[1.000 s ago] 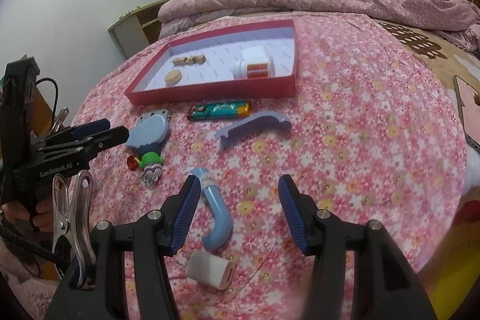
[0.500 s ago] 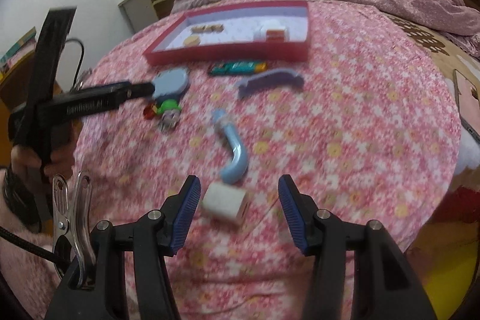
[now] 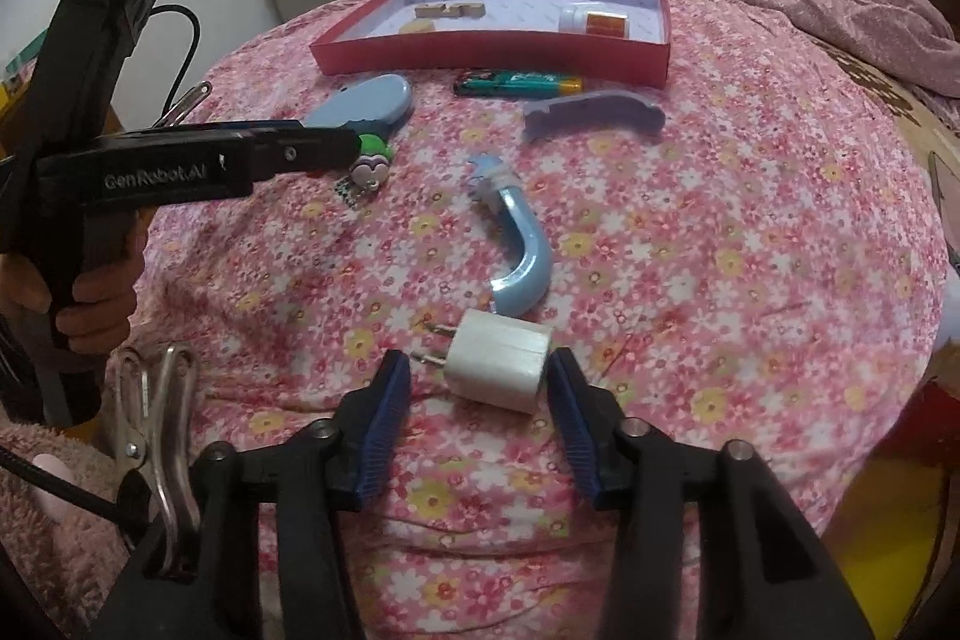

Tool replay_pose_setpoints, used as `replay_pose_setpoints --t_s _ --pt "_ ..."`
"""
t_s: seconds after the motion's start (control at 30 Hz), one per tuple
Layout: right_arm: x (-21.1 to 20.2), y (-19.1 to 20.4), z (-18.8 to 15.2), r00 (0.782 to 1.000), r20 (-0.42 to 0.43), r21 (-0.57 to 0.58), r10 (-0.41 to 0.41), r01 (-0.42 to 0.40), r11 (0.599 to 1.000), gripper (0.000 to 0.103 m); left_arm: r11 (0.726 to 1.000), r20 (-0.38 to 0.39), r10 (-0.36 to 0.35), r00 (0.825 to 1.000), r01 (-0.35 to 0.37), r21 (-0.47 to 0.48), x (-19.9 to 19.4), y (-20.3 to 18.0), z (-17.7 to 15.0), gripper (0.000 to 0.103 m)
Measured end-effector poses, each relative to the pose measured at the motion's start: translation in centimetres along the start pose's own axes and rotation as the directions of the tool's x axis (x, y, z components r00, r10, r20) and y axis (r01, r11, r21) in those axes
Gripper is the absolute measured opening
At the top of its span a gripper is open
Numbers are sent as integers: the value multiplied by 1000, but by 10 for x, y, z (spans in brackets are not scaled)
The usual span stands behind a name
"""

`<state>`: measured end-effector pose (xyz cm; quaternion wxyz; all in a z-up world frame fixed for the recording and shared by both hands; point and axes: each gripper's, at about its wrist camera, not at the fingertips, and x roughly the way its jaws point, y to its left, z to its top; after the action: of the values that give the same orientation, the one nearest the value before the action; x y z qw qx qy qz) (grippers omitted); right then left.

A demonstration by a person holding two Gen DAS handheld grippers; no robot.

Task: Organize rigid objects
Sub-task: 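Grasp the green keychain figure with left gripper while right holds the charger plug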

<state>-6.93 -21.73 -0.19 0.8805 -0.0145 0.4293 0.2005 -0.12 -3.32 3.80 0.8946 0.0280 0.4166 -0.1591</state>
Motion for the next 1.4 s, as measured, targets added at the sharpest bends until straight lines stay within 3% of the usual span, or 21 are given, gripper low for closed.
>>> replay_pose_setpoints --t_s 0.2,0.23,0.37,0.53,0.6,0.67,0.73,0.8,0.9,1.07,1.17,1.4 --pt "1 -3 0 1000 13 20 19 -20 1000 47 998 5 -36 999 35 60 1 -16 -2 67" --pt "0 -4 0 1000 16 24 18 -19 1000 34 997 8 -35 999 34 69 1 -19 -2 67" --pt "0 -7 -1 999 20 45 31 -32 998 32 995 22 -9 1000 7 99 11 -25 1 66" --pt "1 -9 0 999 22 47 35 -36 998 32 987 69 51 996 -61 149 19 -34 2 54" --pt "2 -10 0 999 25 52 40 -41 998 32 983 84 84 993 -96 159 19 -34 1 39" --pt "2 -9 0 999 27 52 41 -43 998 32 983 86 80 993 -92 156 16 -31 0 30" --pt "2 -9 0 999 29 57 45 -47 997 32 989 82 28 996 -40 143 11 -27 0 27" --pt "3 -10 1 998 31 61 50 -51 997 32 989 82 -51 995 39 139 5 -26 -2 27" --pt "3 -10 1 998 31 62 49 -51 997 32 982 57 -102 993 92 166 6 -31 -4 27" --pt "2 -11 1 998 31 62 49 -51 997 32 979 63 -51 997 38 199 11 -39 -7 27" --pt "2 -10 1 998 31 61 47 -48 997 32 985 70 -25 997 13 173 13 -35 -6 33" --pt "2 -6 1 999 32 46 36 -38 998 34 990 26 -63 998 59 132 29 -31 0 33"
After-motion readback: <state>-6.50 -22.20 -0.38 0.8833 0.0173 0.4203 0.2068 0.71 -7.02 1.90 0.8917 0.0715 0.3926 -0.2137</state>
